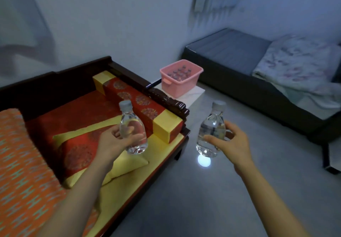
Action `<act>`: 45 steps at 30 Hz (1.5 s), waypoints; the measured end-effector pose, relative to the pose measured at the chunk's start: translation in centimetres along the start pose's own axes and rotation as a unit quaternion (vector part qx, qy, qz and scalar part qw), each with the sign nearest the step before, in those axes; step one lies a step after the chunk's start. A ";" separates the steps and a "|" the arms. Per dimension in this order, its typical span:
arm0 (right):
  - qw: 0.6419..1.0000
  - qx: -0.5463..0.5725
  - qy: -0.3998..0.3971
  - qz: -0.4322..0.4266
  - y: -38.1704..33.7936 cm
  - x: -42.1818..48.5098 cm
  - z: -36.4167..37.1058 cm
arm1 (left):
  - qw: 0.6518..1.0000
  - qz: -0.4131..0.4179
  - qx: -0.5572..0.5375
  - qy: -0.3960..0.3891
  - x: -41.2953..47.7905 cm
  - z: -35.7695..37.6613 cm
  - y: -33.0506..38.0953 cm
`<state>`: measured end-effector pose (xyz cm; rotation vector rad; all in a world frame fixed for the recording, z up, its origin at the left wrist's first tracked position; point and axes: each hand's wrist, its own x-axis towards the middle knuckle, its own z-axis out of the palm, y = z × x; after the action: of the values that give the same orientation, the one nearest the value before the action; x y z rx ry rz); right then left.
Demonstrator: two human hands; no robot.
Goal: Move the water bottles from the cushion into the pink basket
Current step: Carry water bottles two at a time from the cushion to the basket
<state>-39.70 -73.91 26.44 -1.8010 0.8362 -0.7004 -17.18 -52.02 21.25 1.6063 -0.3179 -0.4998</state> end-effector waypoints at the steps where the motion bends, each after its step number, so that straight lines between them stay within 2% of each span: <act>1: 1.000 0.000 0.001 0.001 0.4 1.1 -0.7 | 1.000 0.007 0.009 -0.009 0.6 1.3 0.3; 9: 0.999 0.015 0.023 0.029 4.2 9.6 -3.6 | 0.996 0.028 0.068 -0.057 7.8 9.7 0.7; 19: 0.998 0.004 0.058 0.022 6.8 23.5 -6.5 | 0.994 0.034 0.068 -0.077 21.3 20.0 2.9; 30: 0.998 -0.005 0.055 0.037 10.0 36.6 -10.3 | 0.994 0.026 0.063 -0.089 31.7 28.0 4.8; 36: 0.999 -0.003 0.028 0.033 12.4 46.5 -13.7 | 0.997 0.025 0.067 -0.035 38.1 34.2 5.7; 45: 0.998 -0.013 -0.066 0.022 14.9 62.2 -17.7 | 0.998 0.023 0.050 0.035 47.0 43.9 6.6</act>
<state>-19.72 -137.11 23.98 -1.8257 0.7982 -0.5385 2.19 -113.72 19.80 1.7050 -0.3295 -0.3967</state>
